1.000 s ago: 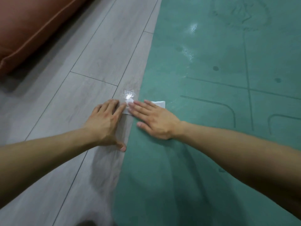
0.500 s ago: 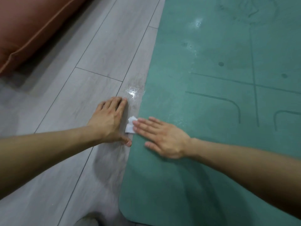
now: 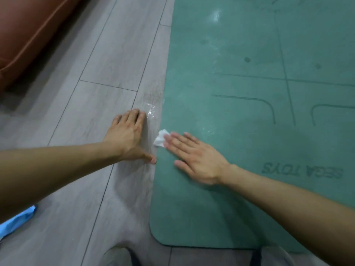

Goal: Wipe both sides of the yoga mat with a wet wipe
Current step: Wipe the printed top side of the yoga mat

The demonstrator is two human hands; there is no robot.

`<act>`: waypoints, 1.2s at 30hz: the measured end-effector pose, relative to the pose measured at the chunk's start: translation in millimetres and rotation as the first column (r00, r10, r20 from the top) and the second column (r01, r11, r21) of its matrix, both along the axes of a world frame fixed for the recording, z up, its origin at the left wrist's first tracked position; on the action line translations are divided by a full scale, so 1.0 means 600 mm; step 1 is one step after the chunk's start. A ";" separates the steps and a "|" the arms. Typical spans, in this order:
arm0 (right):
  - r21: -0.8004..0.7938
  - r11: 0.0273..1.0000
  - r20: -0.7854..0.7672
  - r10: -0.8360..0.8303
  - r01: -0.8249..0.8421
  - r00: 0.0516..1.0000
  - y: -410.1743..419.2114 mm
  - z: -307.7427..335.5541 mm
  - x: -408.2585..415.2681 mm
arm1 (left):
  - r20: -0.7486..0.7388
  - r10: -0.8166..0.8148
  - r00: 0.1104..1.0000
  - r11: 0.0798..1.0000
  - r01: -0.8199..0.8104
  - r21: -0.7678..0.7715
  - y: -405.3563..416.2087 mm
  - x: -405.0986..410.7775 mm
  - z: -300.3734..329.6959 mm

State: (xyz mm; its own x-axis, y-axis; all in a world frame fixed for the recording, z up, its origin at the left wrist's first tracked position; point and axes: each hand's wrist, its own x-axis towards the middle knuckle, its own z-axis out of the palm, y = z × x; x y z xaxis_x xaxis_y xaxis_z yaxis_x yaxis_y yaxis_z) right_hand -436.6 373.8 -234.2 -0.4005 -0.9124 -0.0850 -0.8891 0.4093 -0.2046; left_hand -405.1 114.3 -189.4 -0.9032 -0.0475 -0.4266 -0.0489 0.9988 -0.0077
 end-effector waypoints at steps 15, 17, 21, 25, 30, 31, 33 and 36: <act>0.004 0.999 0.010 -0.052 0.052 0.999 0.050 -0.001 0.008 | 0.064 -0.048 0.997 0.997 0.051 -0.059 0.021 -0.014 0.020; 0.049 0.913 -0.066 -0.402 0.405 0.913 0.104 0.001 -0.079 | 0.090 -0.045 0.995 0.995 0.052 -0.082 0.023 -0.015 0.020; 0.026 0.659 0.027 -0.752 0.752 0.658 0.132 0.003 -0.109 | 0.191 -0.076 0.979 0.987 0.101 -0.127 0.031 -0.034 0.035; -0.060 0.972 0.138 -0.219 0.228 0.966 0.044 0.010 0.072 | 0.241 -0.068 0.968 0.989 0.096 -0.110 0.024 -0.082 0.069; -0.004 0.994 0.014 -0.107 0.107 0.994 0.094 -0.003 0.013 | 0.110 -0.167 0.980 0.975 0.181 -0.128 0.041 -0.109 0.084; 0.006 0.959 -0.015 -0.282 0.283 0.959 0.123 -0.001 -0.035 | 0.091 -0.189 0.978 0.975 0.198 -0.105 0.052 -0.109 0.085; 0.095 0.760 -0.056 -0.641 0.643 0.766 0.199 0.007 -0.124 | 0.072 -0.246 0.967 0.967 0.250 -0.052 0.071 -0.108 0.086; 0.090 0.467 0.029 -0.884 0.879 0.467 0.245 0.011 -0.154 | 0.114 -0.363 0.925 0.927 0.371 -0.054 0.105 -0.106 0.089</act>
